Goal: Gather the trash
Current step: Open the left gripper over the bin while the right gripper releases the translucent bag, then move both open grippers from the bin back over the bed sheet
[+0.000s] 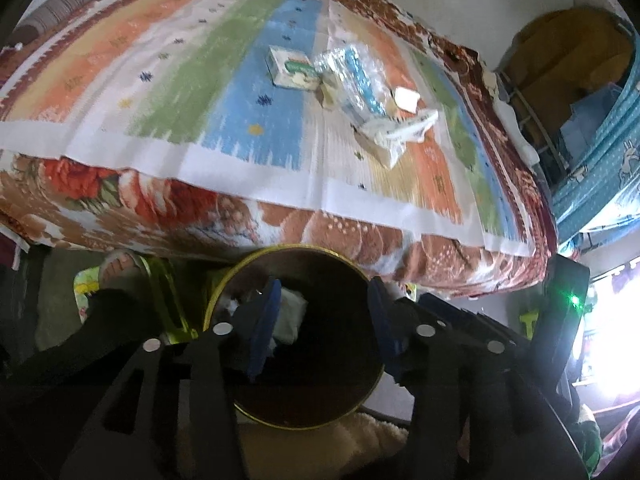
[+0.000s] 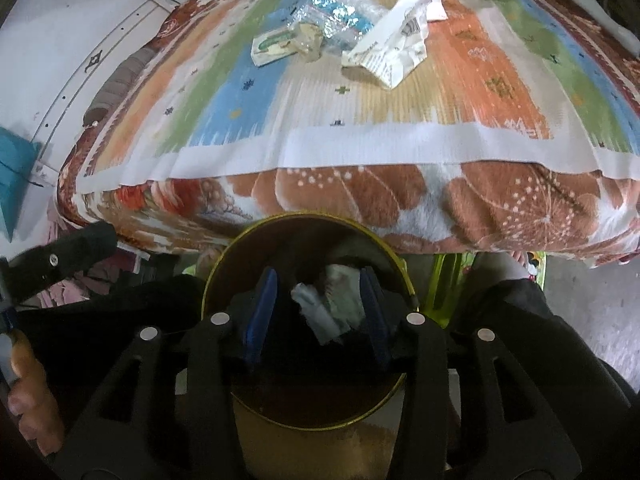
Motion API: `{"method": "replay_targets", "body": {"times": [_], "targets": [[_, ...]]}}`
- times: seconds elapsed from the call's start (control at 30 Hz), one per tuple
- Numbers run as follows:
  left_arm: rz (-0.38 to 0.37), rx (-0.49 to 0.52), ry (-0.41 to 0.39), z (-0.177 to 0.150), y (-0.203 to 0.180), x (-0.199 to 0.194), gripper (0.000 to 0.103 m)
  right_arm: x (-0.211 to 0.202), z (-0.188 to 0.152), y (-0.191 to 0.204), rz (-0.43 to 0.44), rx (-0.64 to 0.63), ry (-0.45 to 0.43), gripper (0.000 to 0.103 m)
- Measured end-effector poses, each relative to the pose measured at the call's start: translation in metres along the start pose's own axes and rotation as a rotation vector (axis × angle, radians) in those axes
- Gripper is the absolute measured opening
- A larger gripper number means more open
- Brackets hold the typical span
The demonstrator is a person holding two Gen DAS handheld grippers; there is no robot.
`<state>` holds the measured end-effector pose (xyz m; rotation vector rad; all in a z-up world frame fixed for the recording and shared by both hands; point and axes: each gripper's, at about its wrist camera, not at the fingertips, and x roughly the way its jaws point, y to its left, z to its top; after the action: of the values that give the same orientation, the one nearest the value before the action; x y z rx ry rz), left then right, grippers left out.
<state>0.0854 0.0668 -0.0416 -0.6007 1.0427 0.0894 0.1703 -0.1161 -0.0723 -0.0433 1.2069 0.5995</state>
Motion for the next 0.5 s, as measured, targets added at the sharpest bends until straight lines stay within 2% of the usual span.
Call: {"method": "replay_targets", "body": {"times": [0.33,0.37,0.43,0.5], "targets": [[0.069,0.008,-0.059,0.035,0.004,-0.014,0.074,-0.019,0.026,-0.001,0.003,-0.015,-0.073,0.058],[0.066,0.008,-0.053,0.039,0.004,-0.014,0.078,-0.021,0.029,-0.001,0.004,-0.016,-0.079,0.059],[0.008,0.002,-0.018,0.049,0.005,-0.012,0.079,-0.026,0.037,-0.002,0.012,-0.019,-0.093,0.063],[0.004,-0.029,-0.022,0.058,0.010,-0.010,0.081,-0.032,0.047,-0.003,0.017,-0.024,-0.110,0.065]]}}
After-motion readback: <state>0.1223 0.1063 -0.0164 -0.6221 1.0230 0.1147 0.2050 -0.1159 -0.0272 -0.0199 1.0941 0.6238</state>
